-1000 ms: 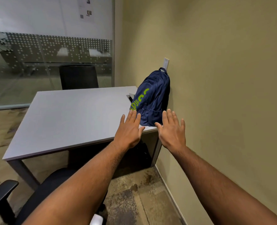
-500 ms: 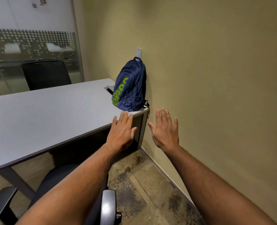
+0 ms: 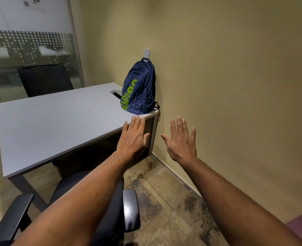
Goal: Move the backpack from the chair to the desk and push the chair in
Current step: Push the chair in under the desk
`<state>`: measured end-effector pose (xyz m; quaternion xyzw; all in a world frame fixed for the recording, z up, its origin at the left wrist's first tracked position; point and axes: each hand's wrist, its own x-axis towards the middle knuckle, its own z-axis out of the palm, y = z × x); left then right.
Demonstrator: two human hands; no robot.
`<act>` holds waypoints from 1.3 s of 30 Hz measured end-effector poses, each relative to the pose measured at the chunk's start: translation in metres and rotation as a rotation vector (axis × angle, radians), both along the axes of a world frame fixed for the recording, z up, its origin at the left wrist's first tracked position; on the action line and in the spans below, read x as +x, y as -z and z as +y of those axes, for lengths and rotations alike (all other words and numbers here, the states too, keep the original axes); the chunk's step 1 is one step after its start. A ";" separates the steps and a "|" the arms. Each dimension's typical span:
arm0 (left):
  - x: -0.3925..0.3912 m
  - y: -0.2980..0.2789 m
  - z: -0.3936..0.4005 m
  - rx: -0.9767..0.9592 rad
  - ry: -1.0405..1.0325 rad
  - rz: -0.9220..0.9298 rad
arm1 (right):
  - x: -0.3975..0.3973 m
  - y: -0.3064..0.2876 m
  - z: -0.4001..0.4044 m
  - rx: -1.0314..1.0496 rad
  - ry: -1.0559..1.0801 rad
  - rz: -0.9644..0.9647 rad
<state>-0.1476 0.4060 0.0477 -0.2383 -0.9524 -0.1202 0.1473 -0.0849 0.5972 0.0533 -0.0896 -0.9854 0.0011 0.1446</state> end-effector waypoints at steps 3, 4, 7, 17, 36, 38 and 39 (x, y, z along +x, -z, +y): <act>0.026 0.008 -0.027 -0.014 0.018 -0.001 | 0.026 0.010 -0.027 -0.017 0.017 -0.019; 0.034 0.010 -0.038 -0.015 0.019 -0.006 | 0.034 0.012 -0.037 -0.020 0.021 -0.019; 0.058 0.016 -0.074 -0.017 0.015 -0.031 | 0.058 0.021 -0.069 -0.026 0.026 -0.030; 0.125 0.033 -0.189 -0.023 -0.021 -0.089 | 0.118 0.031 -0.172 -0.021 0.005 -0.097; 0.220 0.063 -0.368 -0.088 0.123 -0.128 | 0.221 0.064 -0.362 -0.093 0.029 -0.226; 0.243 0.076 -0.383 -0.091 0.115 -0.143 | 0.243 0.078 -0.376 -0.108 0.018 -0.260; 0.253 0.082 -0.390 -0.102 0.108 -0.138 | 0.253 0.083 -0.381 -0.116 0.011 -0.276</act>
